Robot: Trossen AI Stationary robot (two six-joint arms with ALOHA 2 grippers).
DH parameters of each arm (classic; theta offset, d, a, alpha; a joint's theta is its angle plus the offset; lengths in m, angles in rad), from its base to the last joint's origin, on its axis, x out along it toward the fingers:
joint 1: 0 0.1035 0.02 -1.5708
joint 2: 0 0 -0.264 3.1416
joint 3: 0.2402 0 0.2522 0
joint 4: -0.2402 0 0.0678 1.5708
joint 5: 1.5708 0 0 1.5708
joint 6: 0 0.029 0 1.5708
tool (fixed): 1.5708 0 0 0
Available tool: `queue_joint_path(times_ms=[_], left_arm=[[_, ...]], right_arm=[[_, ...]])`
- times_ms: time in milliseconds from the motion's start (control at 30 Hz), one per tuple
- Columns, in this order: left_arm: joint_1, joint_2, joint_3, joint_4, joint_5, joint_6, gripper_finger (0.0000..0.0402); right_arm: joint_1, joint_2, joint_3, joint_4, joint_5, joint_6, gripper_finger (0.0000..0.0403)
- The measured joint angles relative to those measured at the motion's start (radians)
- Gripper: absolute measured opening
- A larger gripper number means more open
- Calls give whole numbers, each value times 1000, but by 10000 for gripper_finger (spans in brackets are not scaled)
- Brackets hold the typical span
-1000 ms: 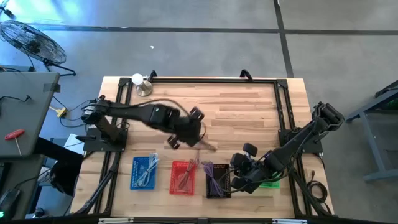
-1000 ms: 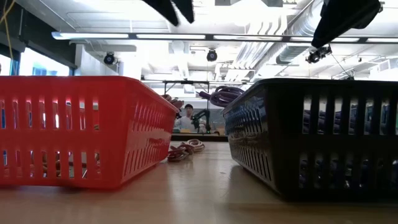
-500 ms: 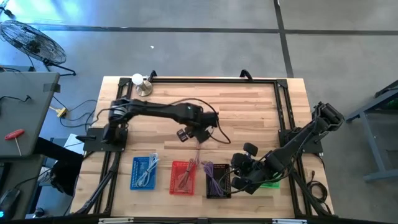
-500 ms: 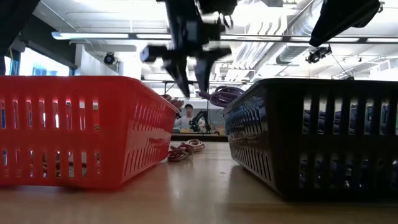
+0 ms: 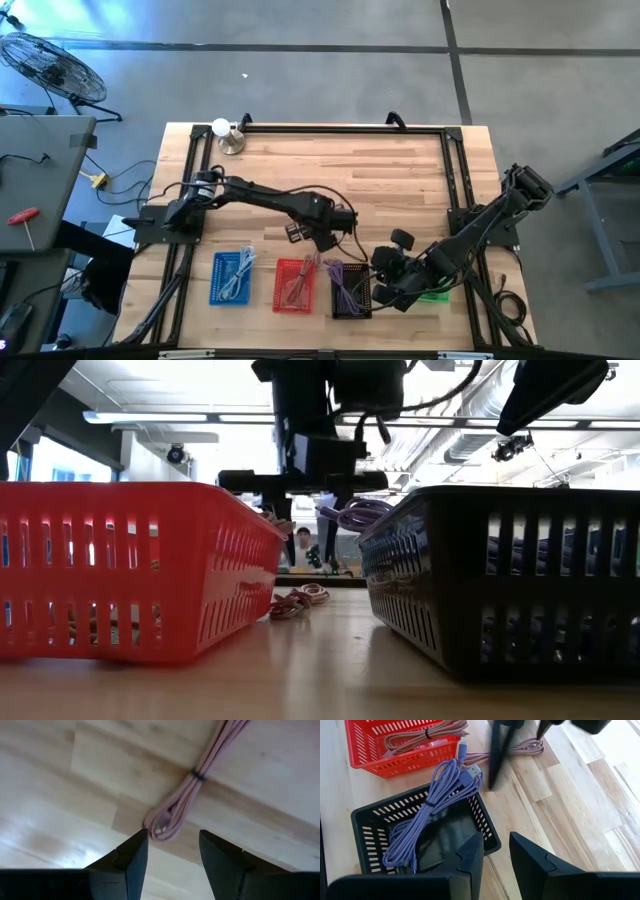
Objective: Pick & Place USB Port
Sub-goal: Put the pink charger cable into the red bin
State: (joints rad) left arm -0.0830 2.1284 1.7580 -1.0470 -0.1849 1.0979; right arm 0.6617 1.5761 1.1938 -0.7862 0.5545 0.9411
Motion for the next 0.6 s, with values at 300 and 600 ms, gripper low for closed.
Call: queue_joint_path(times_ms=[300, 600], left_arm=[[-50, 0, 0, 17, -5, 67, 170], [-50, 7, 0, 32, 47, 76, 170]], right_arm=[[0, 0, 0, -1, 21, -9, 87], [0, 0, 0, 1, 15, -25, 87]])
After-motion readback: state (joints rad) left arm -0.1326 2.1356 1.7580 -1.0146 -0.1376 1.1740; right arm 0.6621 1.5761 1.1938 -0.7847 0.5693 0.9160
